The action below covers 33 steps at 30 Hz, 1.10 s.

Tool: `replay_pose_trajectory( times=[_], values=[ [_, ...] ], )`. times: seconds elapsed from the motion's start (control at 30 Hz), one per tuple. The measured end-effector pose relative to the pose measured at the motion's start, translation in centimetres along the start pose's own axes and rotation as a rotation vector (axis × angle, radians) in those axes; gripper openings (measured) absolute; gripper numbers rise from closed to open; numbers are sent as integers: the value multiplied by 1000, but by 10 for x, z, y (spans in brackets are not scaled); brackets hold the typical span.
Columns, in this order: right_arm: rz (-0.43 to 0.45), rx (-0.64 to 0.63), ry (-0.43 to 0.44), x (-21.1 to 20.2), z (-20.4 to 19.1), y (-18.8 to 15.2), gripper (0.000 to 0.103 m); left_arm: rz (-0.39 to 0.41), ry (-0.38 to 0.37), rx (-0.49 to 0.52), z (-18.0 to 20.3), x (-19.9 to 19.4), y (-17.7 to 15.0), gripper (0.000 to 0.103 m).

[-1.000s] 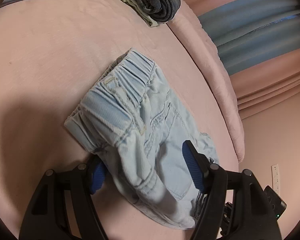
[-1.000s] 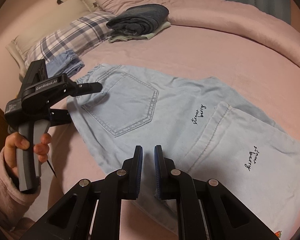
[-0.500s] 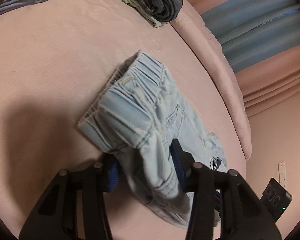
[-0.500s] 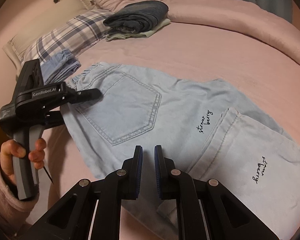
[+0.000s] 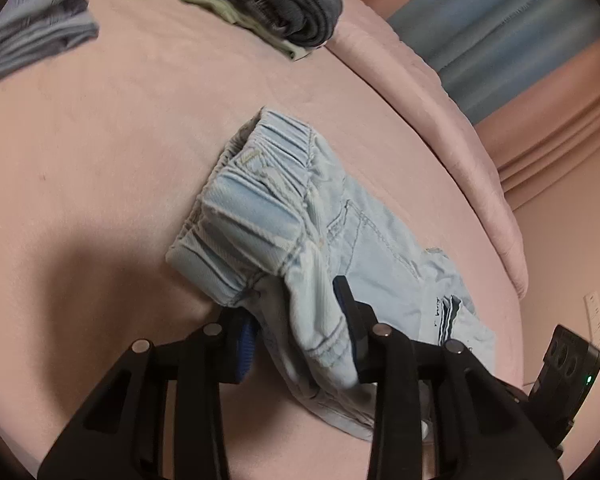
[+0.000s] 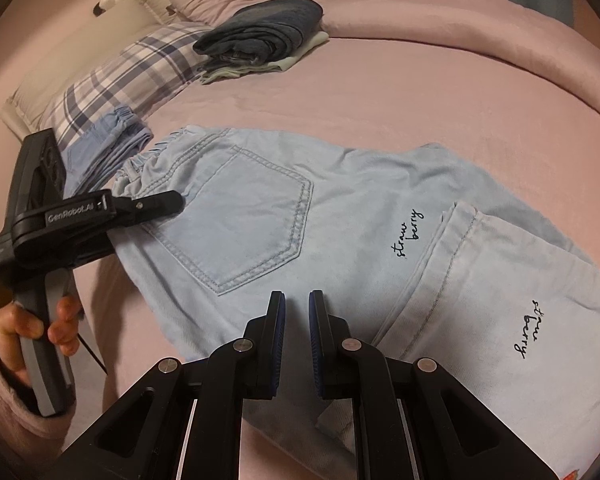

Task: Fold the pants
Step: 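Grasp the elastic waistband with the left gripper, then lift the waistband with the left gripper and fold it over the legs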

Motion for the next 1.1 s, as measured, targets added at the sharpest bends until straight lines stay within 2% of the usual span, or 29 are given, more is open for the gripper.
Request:
replay_pose_trajectory(
  times=[0.33, 0.5, 0.57, 0.63, 0.7, 0.8, 0.93, 1.1],
  values=[
    [41, 64, 3, 5, 11, 14, 11, 89, 38, 114, 21, -19, 1, 30],
    [76, 65, -27, 11, 15, 39, 11, 113, 50, 151, 28, -23, 2, 30],
    [67, 68, -50, 19, 18, 49, 11, 123, 52, 168, 30, -25, 1, 30],
    [22, 79, -72, 34, 23, 54, 11, 131, 56, 184, 32, -27, 2, 30],
    [-29, 100, -59, 49, 28, 53, 11, 139, 59, 201, 35, -28, 2, 30],
    [-30, 97, -45, 50, 30, 52, 11, 151, 68, 222, 38, -30, 3, 30],
    [-26, 130, -31, 40, 31, 49, 11, 164, 71, 238, 41, -33, 4, 30],
    [-22, 64, -5, 18, 10, 33, 11, 172, 78, 256, 46, -35, 5, 30]
  ],
)
Point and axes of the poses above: each gripper's, at about its wrist camera, not at the fingertips, and x roughly the way its jaws point, z to its right, y to its top, the point moved 3 cm from there along x, roughly the way its jaws point, and after that the axes turned 14 degrees about y, right-handed, at the moved point
